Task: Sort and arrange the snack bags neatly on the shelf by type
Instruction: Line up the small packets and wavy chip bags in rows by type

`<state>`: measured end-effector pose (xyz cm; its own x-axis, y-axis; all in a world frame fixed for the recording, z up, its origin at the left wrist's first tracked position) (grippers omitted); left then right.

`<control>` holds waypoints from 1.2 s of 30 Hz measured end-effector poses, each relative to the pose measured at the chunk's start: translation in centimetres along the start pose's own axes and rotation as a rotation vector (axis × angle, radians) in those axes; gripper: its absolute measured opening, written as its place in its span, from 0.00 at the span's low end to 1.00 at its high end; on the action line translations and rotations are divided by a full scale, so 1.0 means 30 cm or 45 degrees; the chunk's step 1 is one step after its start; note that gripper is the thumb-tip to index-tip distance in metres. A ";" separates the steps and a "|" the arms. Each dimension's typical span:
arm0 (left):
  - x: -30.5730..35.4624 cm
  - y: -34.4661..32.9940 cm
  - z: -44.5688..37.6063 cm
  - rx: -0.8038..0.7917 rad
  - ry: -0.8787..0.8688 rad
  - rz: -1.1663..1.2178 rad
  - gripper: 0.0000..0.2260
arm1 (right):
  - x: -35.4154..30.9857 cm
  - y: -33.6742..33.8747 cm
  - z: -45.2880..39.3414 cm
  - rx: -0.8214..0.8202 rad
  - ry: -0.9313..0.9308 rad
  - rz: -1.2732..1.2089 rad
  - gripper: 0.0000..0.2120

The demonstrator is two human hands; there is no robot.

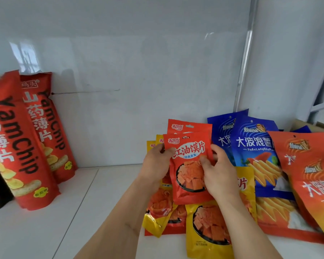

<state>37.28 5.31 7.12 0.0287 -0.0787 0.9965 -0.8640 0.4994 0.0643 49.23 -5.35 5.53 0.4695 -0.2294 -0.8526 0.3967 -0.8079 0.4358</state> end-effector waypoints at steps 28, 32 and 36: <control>-0.104 0.367 -0.026 0.346 0.164 0.419 0.03 | -0.042 -0.120 0.042 -0.274 0.020 -0.043 0.19; -0.112 0.375 -0.025 0.344 0.167 0.409 0.04 | -0.064 -0.112 0.043 -0.269 0.059 0.080 0.20; -0.099 0.376 -0.028 0.369 0.078 0.368 0.05 | -0.139 -0.135 0.066 -0.328 0.106 0.019 0.23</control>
<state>27.86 11.90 4.92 -0.2133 0.0853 0.9733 -0.9464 0.2293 -0.2275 44.12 -2.20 6.75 0.5360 -0.1860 -0.8235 0.5721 -0.6373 0.5163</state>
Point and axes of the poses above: each hand's wrist, its own z-axis away from the middle knuckle, its own y-axis out of the back of the hand, x = y × z, the point moved 1 cm from there along -z, towards the middle knuckle, and after that the axes turned 2 degrees about -y, right-handed, at the moved point
